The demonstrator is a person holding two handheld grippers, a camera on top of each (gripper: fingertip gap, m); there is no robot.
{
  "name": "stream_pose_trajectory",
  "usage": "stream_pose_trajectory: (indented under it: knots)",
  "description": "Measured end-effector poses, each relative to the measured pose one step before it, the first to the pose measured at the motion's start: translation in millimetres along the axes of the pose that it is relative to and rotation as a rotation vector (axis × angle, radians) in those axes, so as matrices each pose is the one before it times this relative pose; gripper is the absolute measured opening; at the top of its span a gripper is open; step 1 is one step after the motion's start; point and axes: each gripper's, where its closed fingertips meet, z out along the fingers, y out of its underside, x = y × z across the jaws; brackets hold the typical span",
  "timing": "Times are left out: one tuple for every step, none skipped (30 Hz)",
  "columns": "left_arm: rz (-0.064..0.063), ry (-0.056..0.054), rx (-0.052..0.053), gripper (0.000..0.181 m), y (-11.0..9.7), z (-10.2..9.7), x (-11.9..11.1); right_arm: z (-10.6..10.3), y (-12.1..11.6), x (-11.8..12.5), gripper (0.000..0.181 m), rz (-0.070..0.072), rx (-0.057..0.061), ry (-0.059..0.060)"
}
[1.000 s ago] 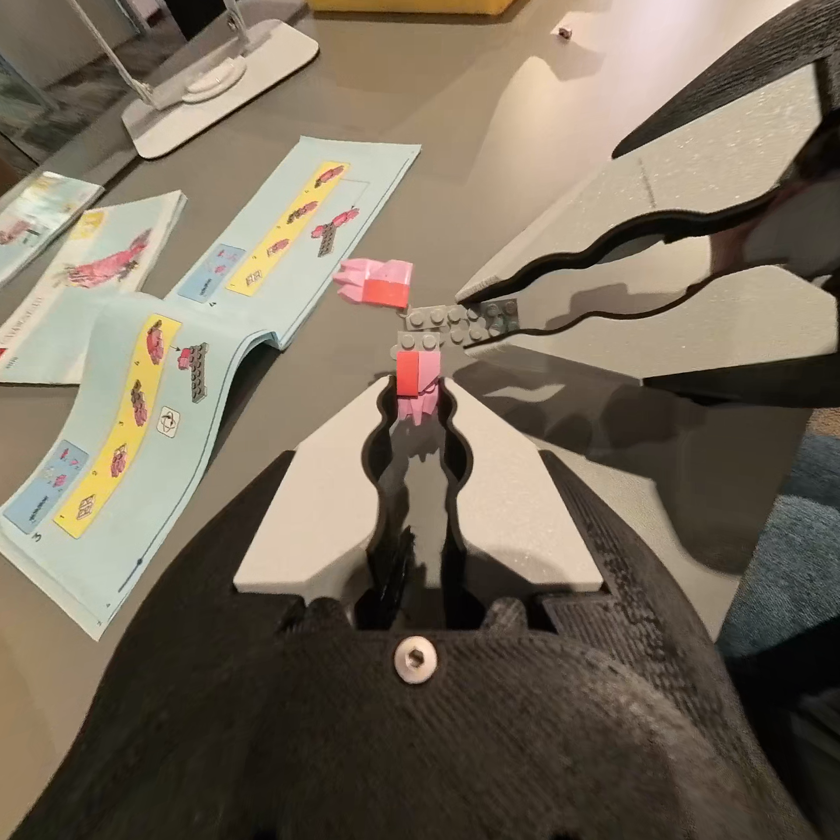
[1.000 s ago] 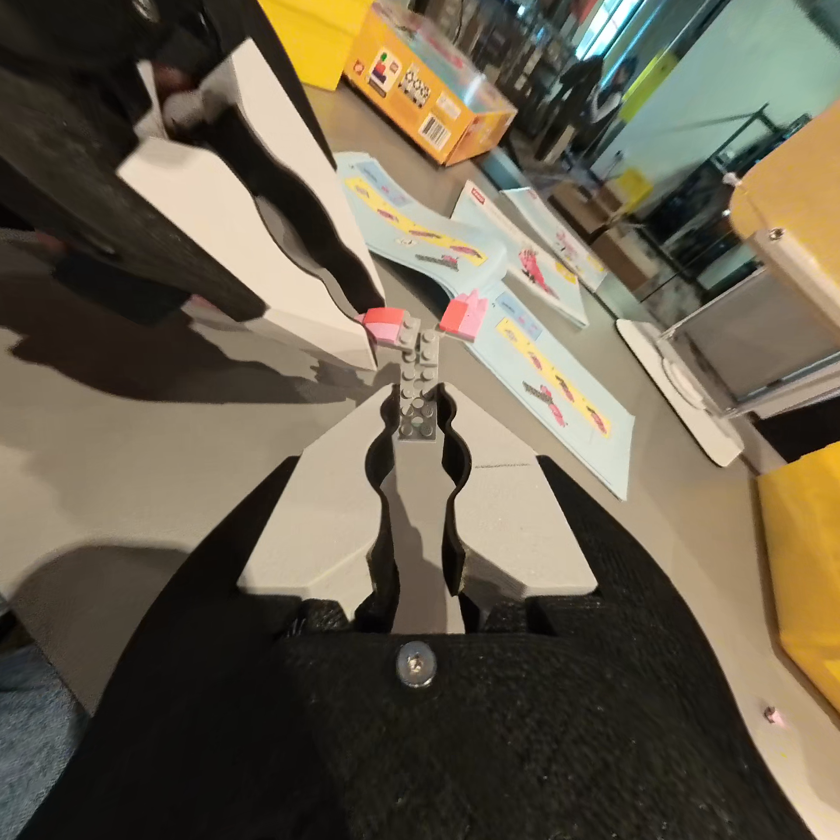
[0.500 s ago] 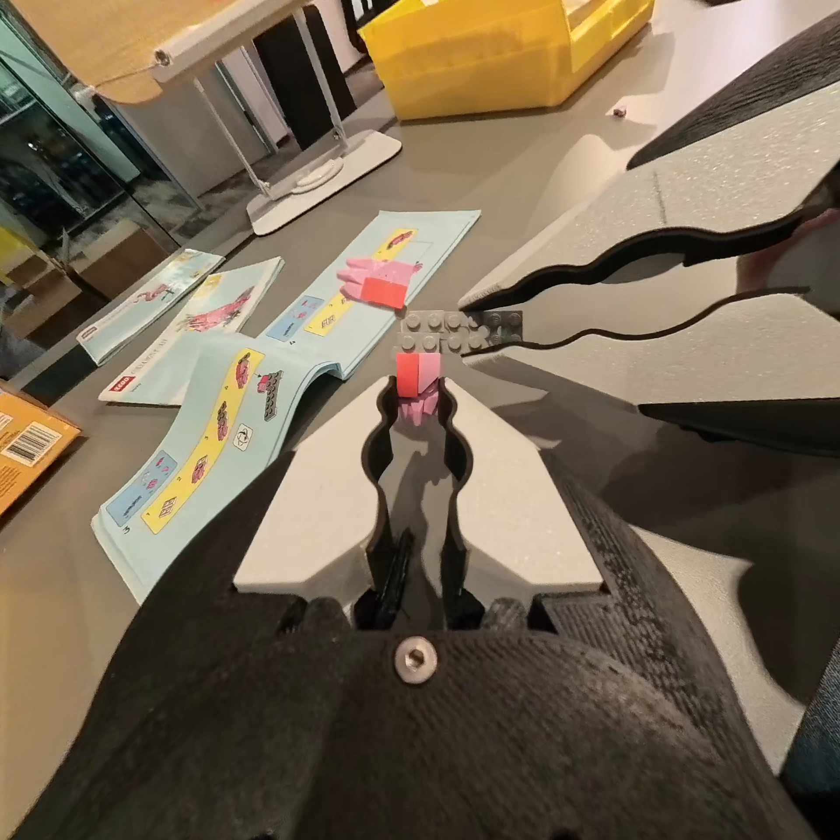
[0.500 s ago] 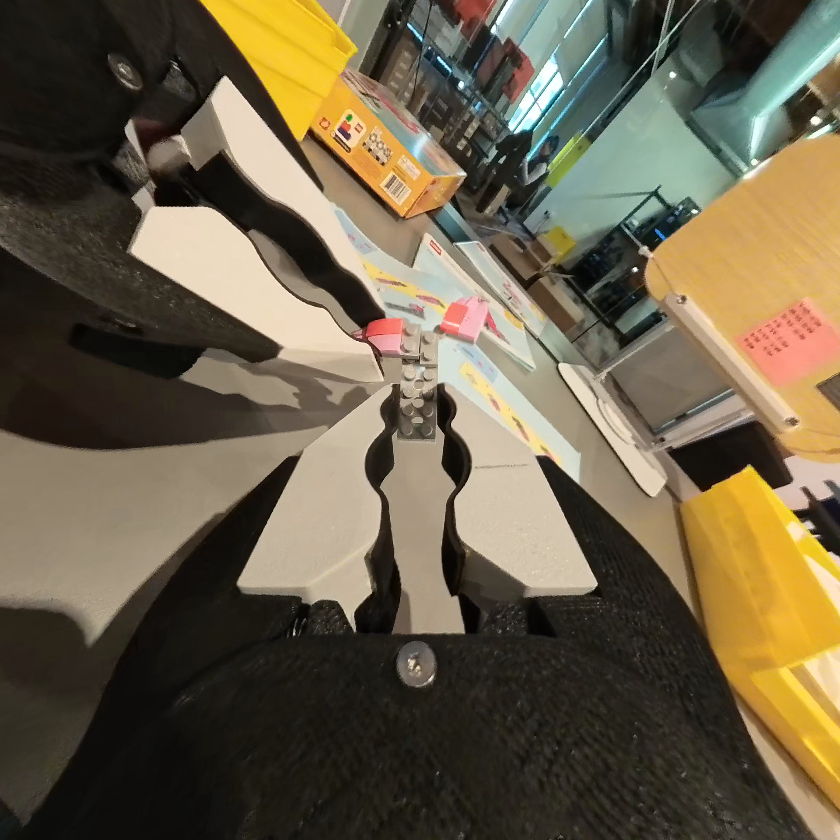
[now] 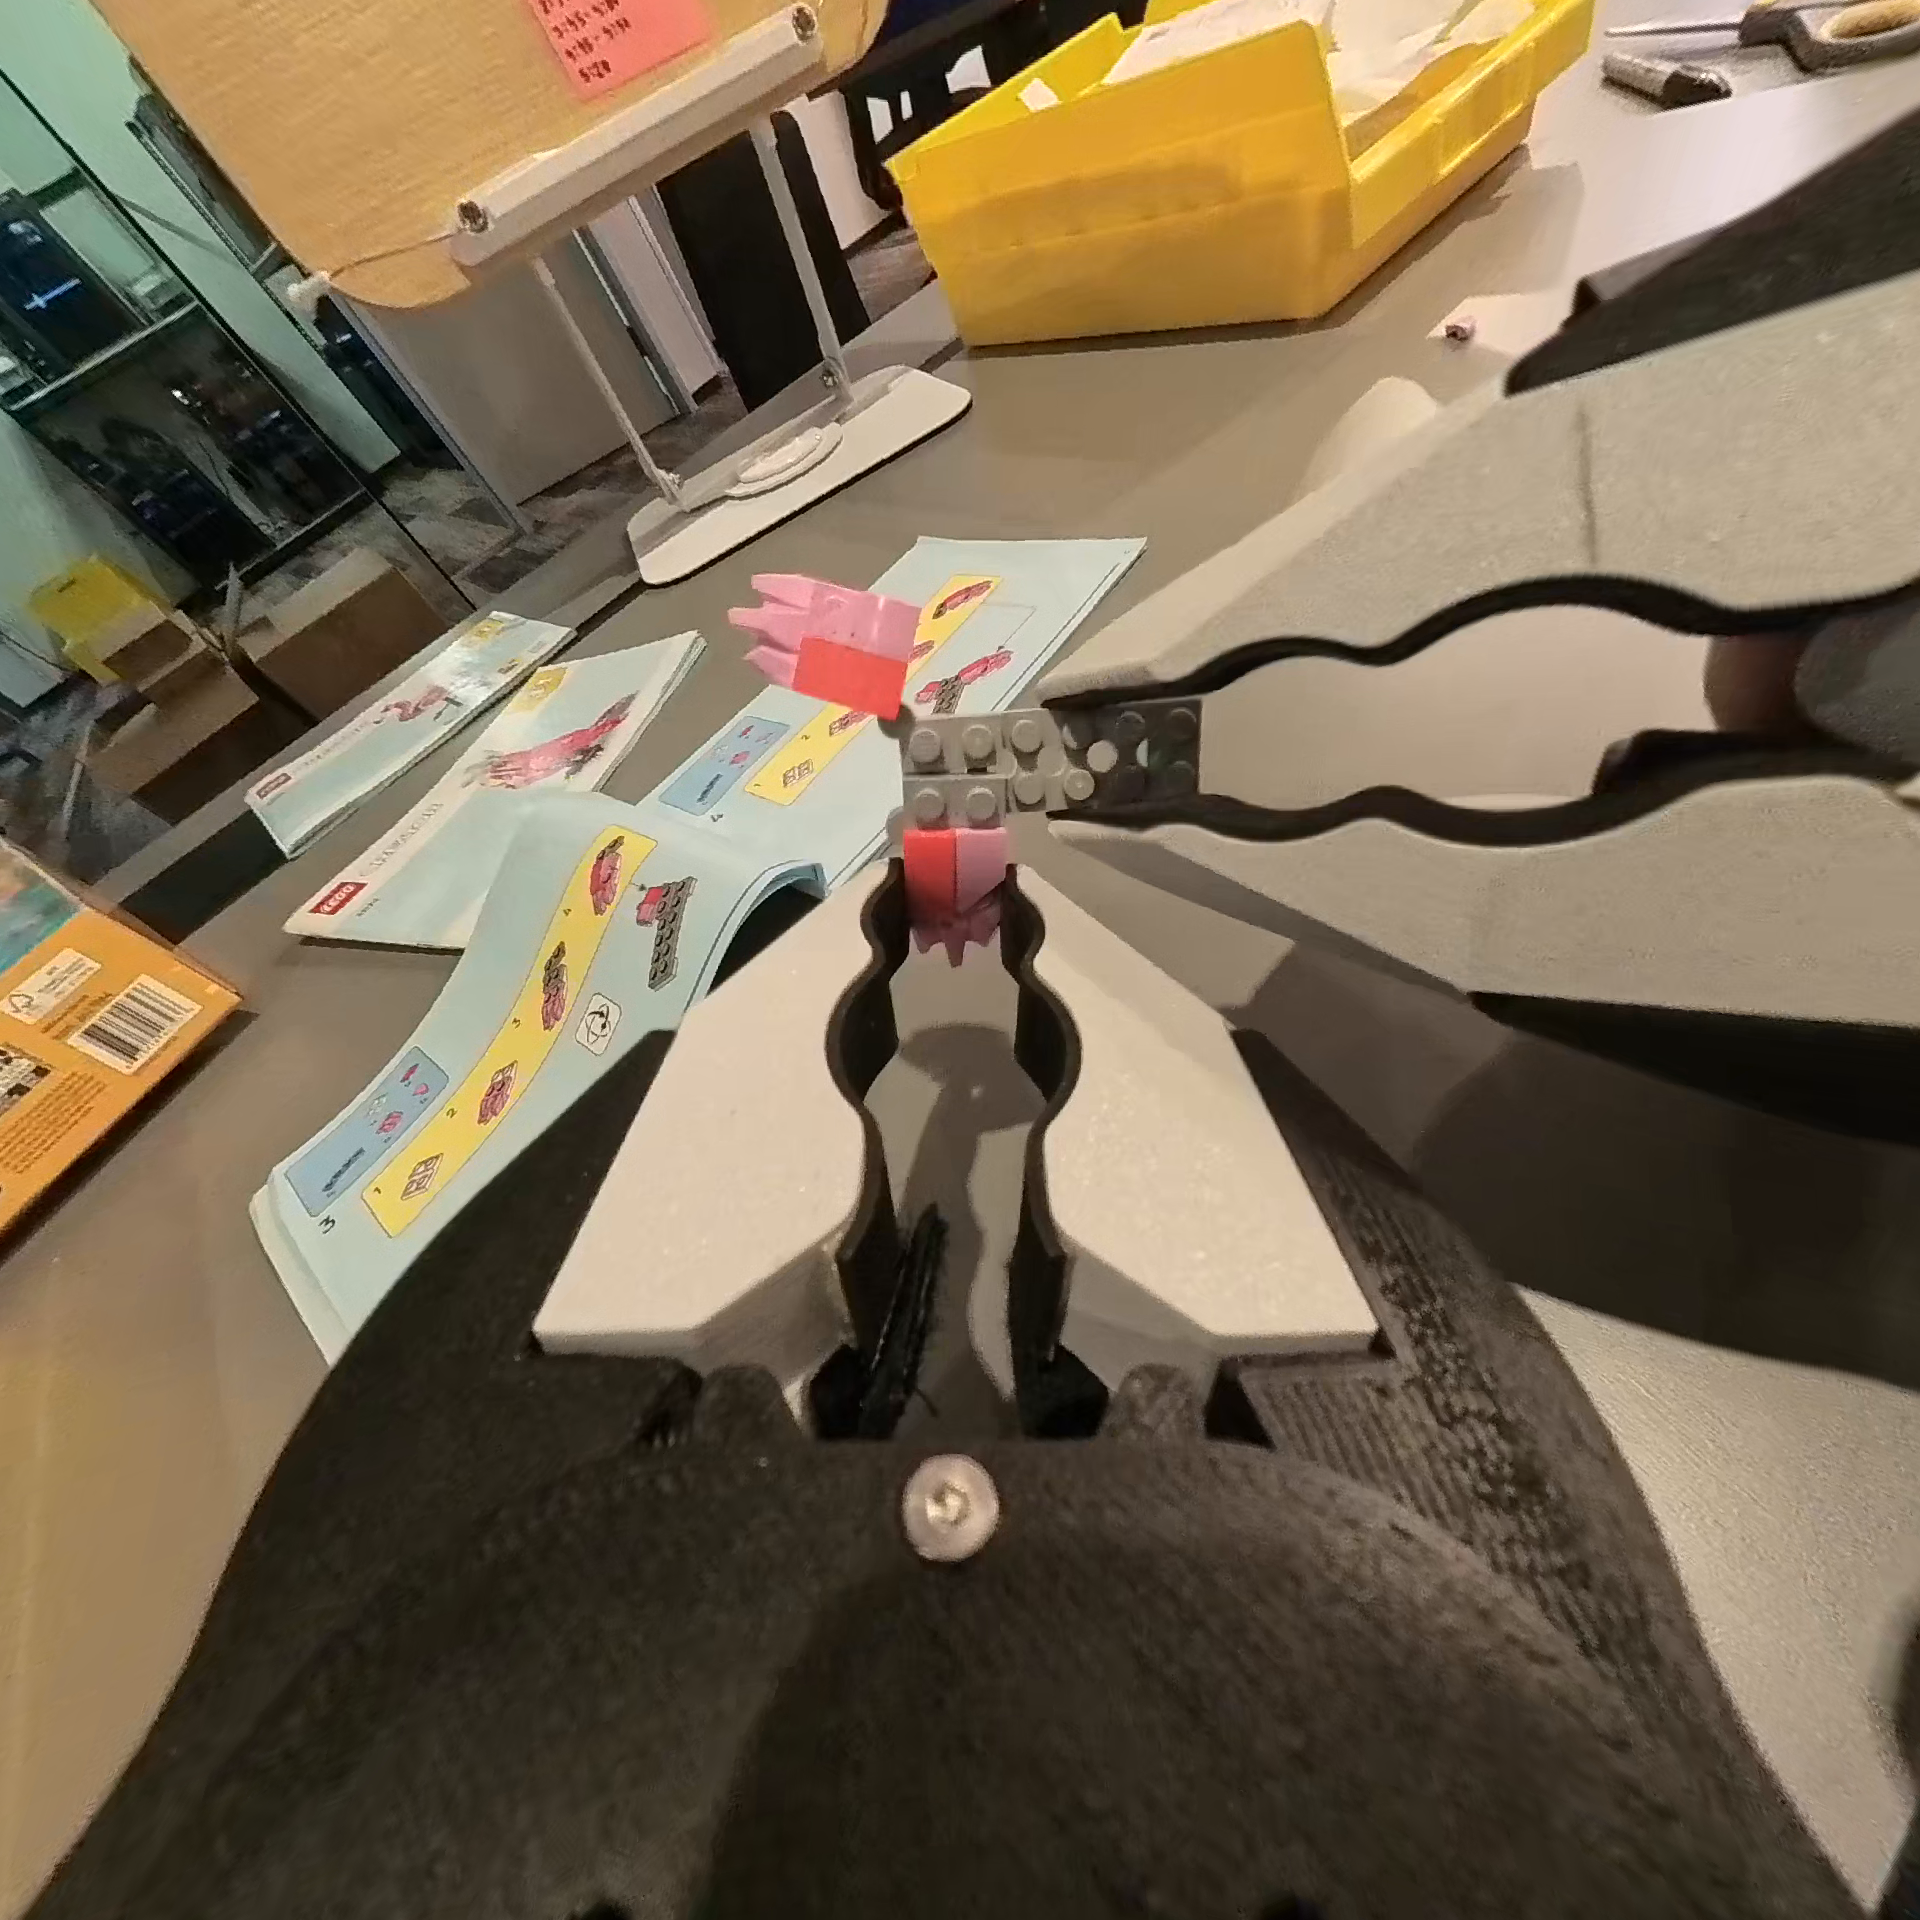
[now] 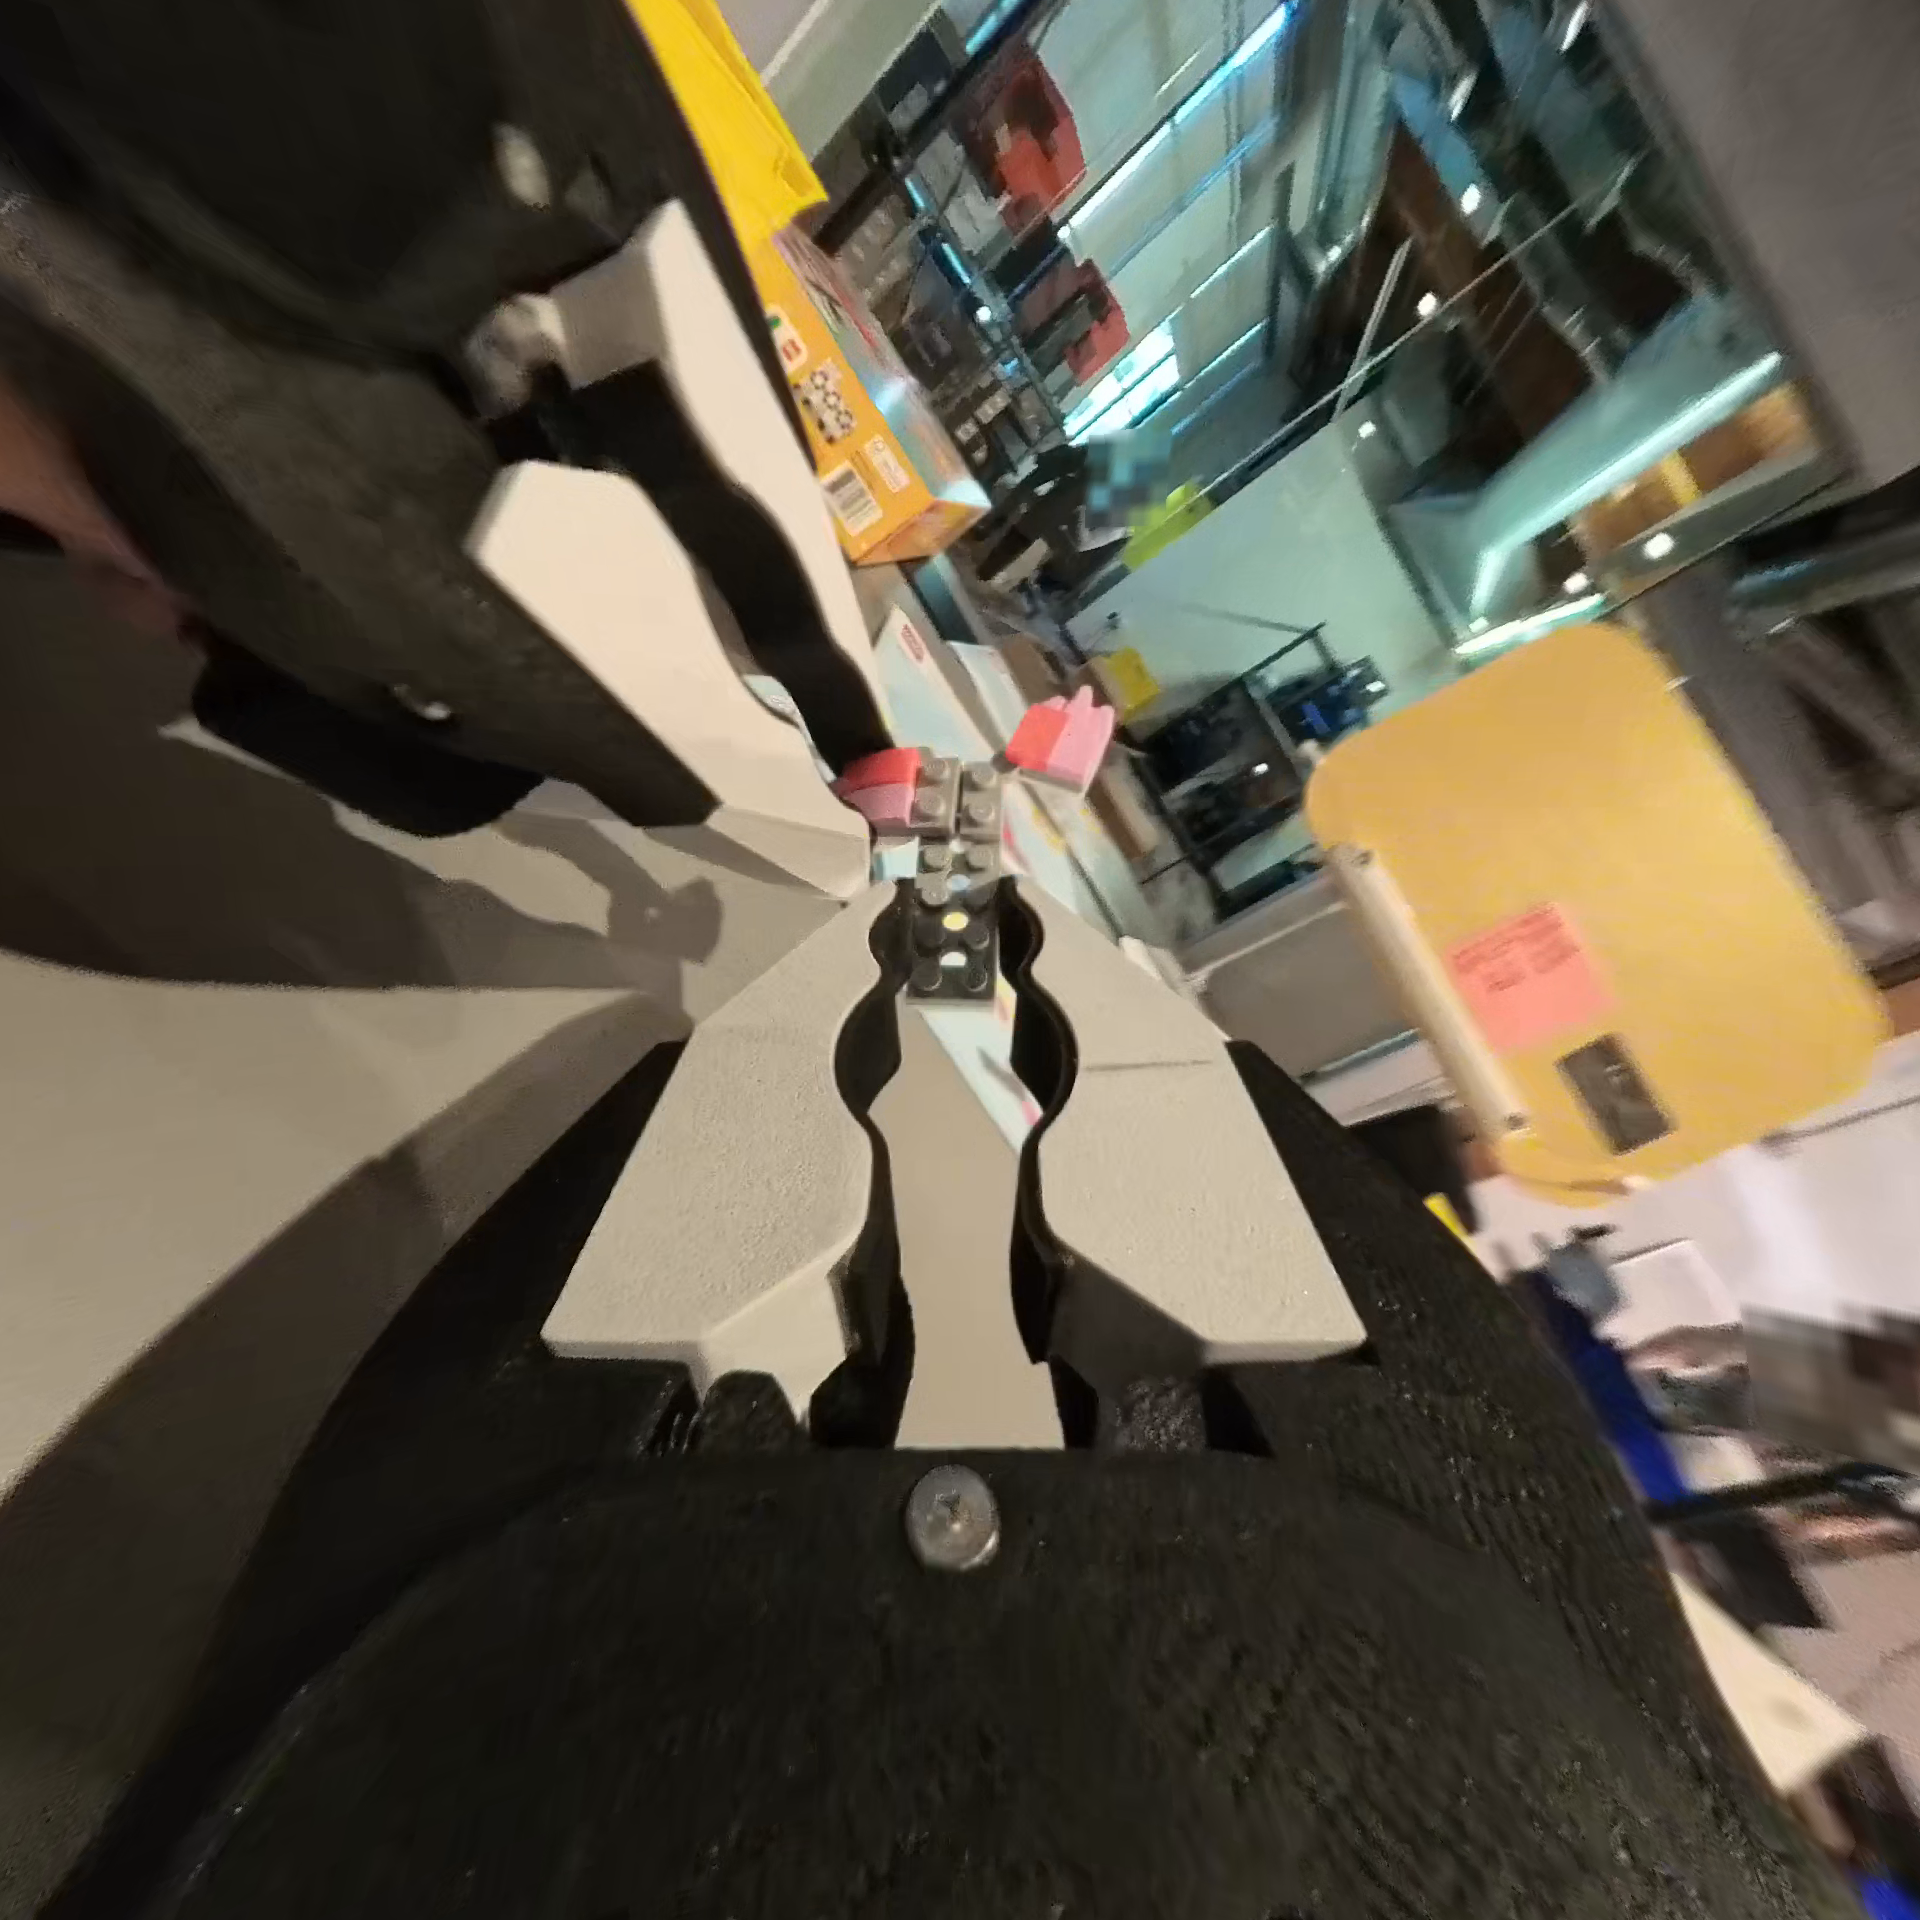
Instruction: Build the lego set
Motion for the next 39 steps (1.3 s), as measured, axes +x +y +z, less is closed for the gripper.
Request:
stream_pose_trajectory:
  knots:
    - [-0.0085,0.0019,-0.0032,0.016,0.65,-0.2,-0.26,0.29,-0.61,-0.33,0.014,-0.0362,-0.0003,0.0135]
    - [-0.0091,0.0018,-0.0006,0.016,0.54,-0.16,-0.21,0.52,-0.14,-0.28,0.014,-0.0193,0.0003,0.0075]
    - [-0.0089,0.002,0.001,0.016,0.14,-0.06,-0.05,0.47,-0.13,-0.13,0.014,-0.0086,0.0024,0.0039]
    - [-0.008,0.0025,0.0002,0.016,0.18,-0.01,0.03,0.18,-0.16,-0.01,0.014,-0.0059,0.0037,0.003]
    - [-0.0058,0.0024,0.0009,0.016,-0.18,-0.09,0.09,-0.2,-0.49,0.07,0.014,-0.0088,0.0041,0.0052]
    - [-0.0026,0.0007,0.0002,0.016,-0.34,-0.03,-0.06,-0.37,-0.91,0.29,0.014,-0.0113,0.005,0.0068]
    - [-0.0009,0.0001,-0.0017,0.016,-0.09,-0.02,-0.06,-0.56,-1.04,0.2,0.014,-0.01,0.0056,0.0061]
    - [-0.0003,0.0011,-0.0009,0.016,-0.25,0.14,0.12,-0.41,-0.87,0.01,0.014,-0.006,0.0044,0.0041]
    - [0.0006,0.0009,-0.0014,0.016,0.06,0.29,0.09,-0.22,-0.38,-0.06,0.014,-0.0017,0.0024,0.0014]
    - [0.0015,-0.0006,-0.0021,0.016,0.26,0.33,0.07,-0.14,-0.1,-0.17,0.014,-0.0005,0.0023,0.0001]
    - [0.0029,-0.002,-0.0004,0.016,0.03,0.18,0.03,0.01,0.14,0.0,0.014,-0.0008,0.0022,0.0003]
    - [0.0054,-0.0032,-0.0016,0.016,0.18,0.16,-0.01,0.07,0.5,-0.13,0.014,-0.0004,0.0003,-0.0009]
    - [0.0086,-0.0046,-0.0039,0.016,0.51,0.27,-0.13,0.13,0.48,-0.27,0.014,0.0025,0.0007,-0.0031]
    - [0.009,-0.0047,-0.0034,0.016,0.51,0.25,-0.03,-0.05,0.35,-0.29,0.014,0.0057,0.0019,-0.0035]
    - [0.0051,-0.0018,-0.0015,0.016,-0.03,0.09,0.14,-0.04,0.28,-0.12,0.014,0.0047,0.0015,-0.0023]
    - [0.0008,0.0006,-0.0019,0.016,0.08,0.18,0.25,-0.05,0.28,-0.05,0.014,0.0024,0.001,-0.0018]
    - [-0.0022,0.0013,-0.0015,0.016,0.08,0.14,0.15,0.05,0.09,-0.03,0.014,0.0008,0.0003,-0.0012]
    - [-0.0033,0.0017,-0.0019,0.016,0.14,0.2,0.17,0.24,0.41,-0.02,0.014,-0.0011,-0.0013,-0.0001]
    - [-0.0024,0.0015,0.0015,0.016,-0.28,0.15,0.23,0.17,0.12,0.05,0.013,-0.0039,-0.0005,0.0023]
    - [-0.0026,0.0,0.0008,0.016,-0.2,0.11,0.04,0.01,-0.19,0.15,0.014,-0.0059,0.0008,0.0034]
    - [-0.0021,0.0,0.0001,0.016,-0.18,0.03,-0.03,-0.2,-0.44,0.16,0.014,-0.0073,0.0014,0.0035]
    - [-0.0018,0.0016,-0.0007,0.016,-0.11,-0.02,0.26,-0.11,-0.16,-0.17,0.014,-0.0075,0.0006,0.0028]
    - [-0.001,0.0023,-0.0031,0.016,0.48,0.09,0.27,0.05,0.26,-0.3,0.014,-0.0049,-0.0009,-0.0002]
    - [-0.0012,0.0021,-0.0035,0.016,0.63,0.18,0.18,0.12,0.39,-0.44,0.014,-0.0016,-0.0011,-0.0025]
    - [-0.0028,0.0024,-0.0018,0.016,0.42,0.2,0.35,0.12,0.44,-0.43,0.014,-0.0019,-0.001,-0.0019]
    - [-0.0033,0.0025,-0.0032,0.016,0.44,0.35,0.3,0.21,0.37,-0.35,0.013,-0.0042,-0.0014,-0.0012]
    - [-0.0017,0.0029,-0.0037,0.016,0.5,0.23,0.35,0.1,0.35,-0.39,0.013,-0.0055,-0.0011,-0.0015]
    - [-0.0012,0.0025,-0.0034,0.016,0.58,0.28,0.21,0.3,0.43,-0.49,0.013,-0.0049,-0.001,-0.0022]
    - [-0.0029,0.0045,-0.004,0.016,0.64,0.41,0.47,0.26,0.47,-0.53,0.014,-0.0032,-0.0011,-0.0034]
    - [-0.0046,0.0072,-0.0046,0.016,0.71,0.31,0.74,0.25,0.49,-0.5,0.014,-0.0029,-0.0008,-0.0041]
    - [-0.0051,0.0063,-0.0055,0.016,0.77,0.42,0.6,0.28,0.6,-0.57,0.013,-0.0053,-0.0006,-0.0039]
    - [-0.0056,0.0068,-0.0046,0.016,0.76,0.51,0.64,0.14,0.43,-0.49,0.013,-0.0078,-0.0002,-0.0025]
    - [-0.0073,0.0056,-0.0028,0.016,0.48,0.26,0.41,0.21,0.33,-0.44,0.014,-0.009,0.0002,-0.001]
    - [-0.0073,0.004,-0.001,0.016,0.31,0.34,0.33,0.07,0.12,-0.24,0.013,-0.0101,0.0009,0.0003]
    - [-0.0081,0.0042,0.0034,0.016,-0.15,0.03,0.34,0.07,0.13,0.15,0.013,-0.0084,0.0003,0.0018]
    - [-0.0105,0.0047,0.0032,0.016,-0.28,0.01,0.31,0.07,-0.06,0.11,0.013,-0.0043,0.0004,0.001]
    - [-0.0118,0.0053,0.0022,0.016,0.01,0.01,0.2,-0.09,-0.2,-0.14,0.014,-0.0017,0.0013,-0.0002]
    - [-0.0114,0.0069,0.0006,0.016,0.0,-0.09,0.33,0.06,-0.11,-0.11,0.014,-0.0003,0.0008,-0.0009]
    - [-0.0078,0.0059,-0.0035,0.016,0.53,0.02,0.29,0.15,0.19,-0.42,0.014,0.0013,-0.0006,-0.0028]
